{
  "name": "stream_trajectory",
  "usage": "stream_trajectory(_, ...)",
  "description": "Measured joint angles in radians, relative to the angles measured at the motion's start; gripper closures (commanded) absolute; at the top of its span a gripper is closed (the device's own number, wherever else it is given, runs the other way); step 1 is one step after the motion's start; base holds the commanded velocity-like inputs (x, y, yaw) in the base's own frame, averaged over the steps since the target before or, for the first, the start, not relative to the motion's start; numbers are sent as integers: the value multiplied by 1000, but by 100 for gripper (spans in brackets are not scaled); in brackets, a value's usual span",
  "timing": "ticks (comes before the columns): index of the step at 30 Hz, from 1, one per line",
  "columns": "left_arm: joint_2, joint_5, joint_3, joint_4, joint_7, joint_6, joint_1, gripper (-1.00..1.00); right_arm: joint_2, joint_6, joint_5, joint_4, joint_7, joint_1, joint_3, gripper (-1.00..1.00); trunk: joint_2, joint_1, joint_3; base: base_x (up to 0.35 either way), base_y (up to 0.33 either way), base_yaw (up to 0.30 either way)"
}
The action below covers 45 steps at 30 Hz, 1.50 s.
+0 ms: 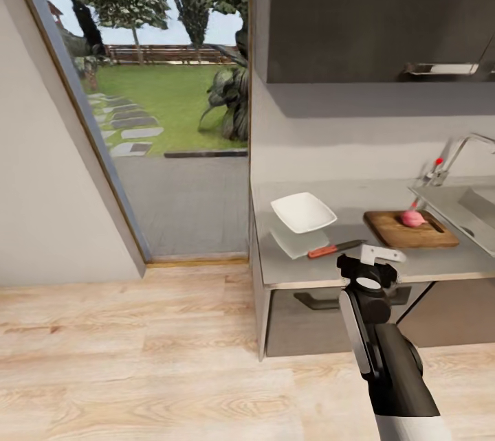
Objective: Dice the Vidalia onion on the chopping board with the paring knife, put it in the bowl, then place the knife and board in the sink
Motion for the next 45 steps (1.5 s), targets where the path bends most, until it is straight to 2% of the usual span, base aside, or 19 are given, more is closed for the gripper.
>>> stream_trajectory(9, 0, 0, 0, 0, 0, 0, 0, -100, -2, 1, -2, 0, 0, 0, -4, -100, 0, 0, 0, 172, 0, 0)
stream_trajectory(22, 0, 0, 0, 0, 0, 0, 0, -100, -1, 2, -4, 1, 1, 0, -4, -100, 0, 0, 0, 39, 15, 0)
stream_trajectory(25, 0, 0, 0, 0, 0, 1, 0, -100, -1, 1, -7, 3, 2, 0, -14, -100, 0, 0, 0, 212, 121, 0)
stream_trajectory(28, 0, 0, 0, 0, 0, 1, 0, -100, 0, 2, -31, 3, 4, 0, -45, -100, 0, 0, 0, 107, 43, 0)
stream_trajectory(30, 0, 0, 0, 0, 0, 1, 0, -100, -2, 4, -63, 3, 7, 0, -66, -100, 0, 0, 0, 41, 16, 0)
stream_trajectory(35, 0, 0, 0, 0, 0, 1, 0, -100, -9, 5, -104, 5, 9, 0, -80, -100, 0, 1, 0, 13, 5, 0)
stream_trajectory(45, 0, 0, 0, 0, 0, 1, 0, -100, -12, 1, -113, 10, 12, 0, -79, -100, 0, 0, 0, 18, 9, 0)
